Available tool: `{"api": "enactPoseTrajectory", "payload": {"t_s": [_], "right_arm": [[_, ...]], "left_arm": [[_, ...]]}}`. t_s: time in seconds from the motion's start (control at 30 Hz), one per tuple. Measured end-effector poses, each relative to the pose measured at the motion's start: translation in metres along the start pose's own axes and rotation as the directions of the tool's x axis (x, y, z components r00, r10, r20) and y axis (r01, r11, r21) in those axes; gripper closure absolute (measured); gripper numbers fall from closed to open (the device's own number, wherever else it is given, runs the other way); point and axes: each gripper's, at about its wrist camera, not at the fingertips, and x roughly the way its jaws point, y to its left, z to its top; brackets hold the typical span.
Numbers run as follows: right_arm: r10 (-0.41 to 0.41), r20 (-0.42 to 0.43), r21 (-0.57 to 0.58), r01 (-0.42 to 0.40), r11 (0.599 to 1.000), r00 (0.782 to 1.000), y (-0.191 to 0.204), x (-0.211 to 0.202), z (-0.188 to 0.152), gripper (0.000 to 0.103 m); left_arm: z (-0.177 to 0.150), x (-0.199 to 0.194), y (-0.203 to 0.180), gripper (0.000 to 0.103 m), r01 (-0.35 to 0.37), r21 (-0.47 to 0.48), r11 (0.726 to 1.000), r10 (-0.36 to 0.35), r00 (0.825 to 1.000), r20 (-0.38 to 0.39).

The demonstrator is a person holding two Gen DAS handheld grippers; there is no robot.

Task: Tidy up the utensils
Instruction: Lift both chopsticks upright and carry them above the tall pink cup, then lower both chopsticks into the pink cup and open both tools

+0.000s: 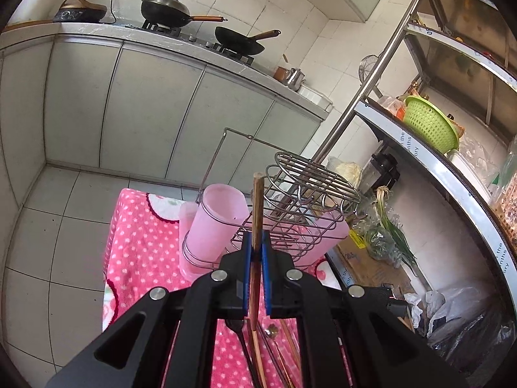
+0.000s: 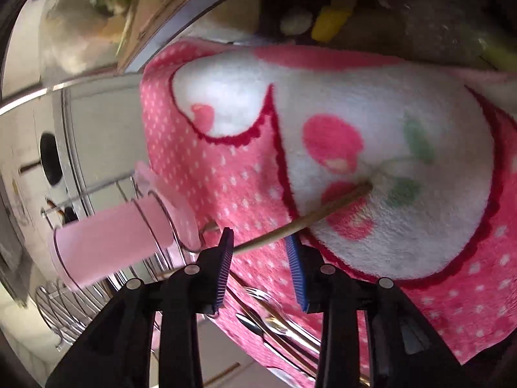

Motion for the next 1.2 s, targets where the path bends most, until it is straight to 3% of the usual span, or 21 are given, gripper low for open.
{"api": "enactPoseTrajectory", "payload": {"t_s": [0.1, 0.13, 0.17, 0.27, 0.47, 0.5, 0.53, 0.67, 0.8, 0.93, 1.1, 1.2], "right_arm": [[0.063, 0.053, 0.122, -0.069, 0.99, 0.997, -0.009, 0.002, -0.001, 0.069], [0.087, 0.067, 0.148, -0.096, 0.984, 0.994, -0.011, 0.003, -0.002, 0.073], [0.102, 0.078, 0.153, -0.113, 0.982, 0.992, -0.013, 0.005, -0.001, 0.084], [0.126, 0.088, 0.122, -0.136, 0.983, 0.988, -0.018, 0.006, -0.003, 0.087], [0.152, 0.16, -0.033, -0.149, 0.988, 0.975, -0.005, -0.044, -0.003, 0.088], [0.159, 0.182, -0.082, -0.146, 0.986, 0.97, 0.001, -0.057, -0.004, 0.095], [0.157, 0.197, -0.13, -0.133, 0.983, 0.968, 0.008, -0.068, -0.001, 0.096], [0.176, 0.242, -0.345, -0.085, 0.935, 0.954, 0.037, -0.103, -0.008, 0.097], [0.177, 0.216, -0.555, -0.028, 0.831, 0.96, 0.074, -0.122, -0.026, 0.097], [0.198, 0.234, -0.772, 0.059, 0.632, 0.952, 0.119, -0.146, -0.067, 0.097], [0.319, 0.241, -0.925, 0.118, 0.361, 0.917, 0.184, -0.184, -0.121, 0.097], [0.397, 0.232, -0.958, 0.138, 0.252, 0.888, 0.217, -0.204, -0.144, 0.097]], "left_arm": [[-0.002, 0.0, 0.009, 0.098, 0.007, -0.002, 1.0, -0.007, 1.0, -0.001], [-0.003, 0.0, 0.011, 0.098, 0.012, -0.005, 1.0, -0.012, 1.0, -0.002], [-0.003, 0.001, 0.013, 0.098, 0.014, -0.009, 1.0, -0.014, 1.0, -0.003], [-0.004, 0.0, 0.016, 0.098, 0.027, -0.013, 1.0, -0.027, 1.0, 0.001], [-0.004, -0.002, 0.017, 0.098, 0.051, -0.026, 0.998, -0.05, 0.999, 0.016], [-0.003, -0.002, 0.016, 0.098, 0.052, -0.026, 0.998, -0.052, 0.999, 0.016], [-0.004, -0.001, 0.015, 0.098, 0.055, -0.027, 0.998, -0.054, 0.998, 0.015], [-0.004, -0.002, 0.008, 0.098, 0.053, -0.017, 0.998, -0.053, 0.998, 0.015], [0.001, -0.009, -0.001, 0.098, 0.037, 0.005, 0.999, -0.037, 0.999, 0.026], [0.012, -0.019, -0.01, 0.098, 0.005, 0.021, 1.0, -0.006, 0.999, 0.051], [0.037, -0.036, -0.023, 0.098, -0.052, 0.044, 0.998, 0.047, 0.994, 0.104], [0.058, -0.047, -0.034, 0.098, -0.086, 0.062, 0.994, 0.077, 0.986, 0.146]]}}
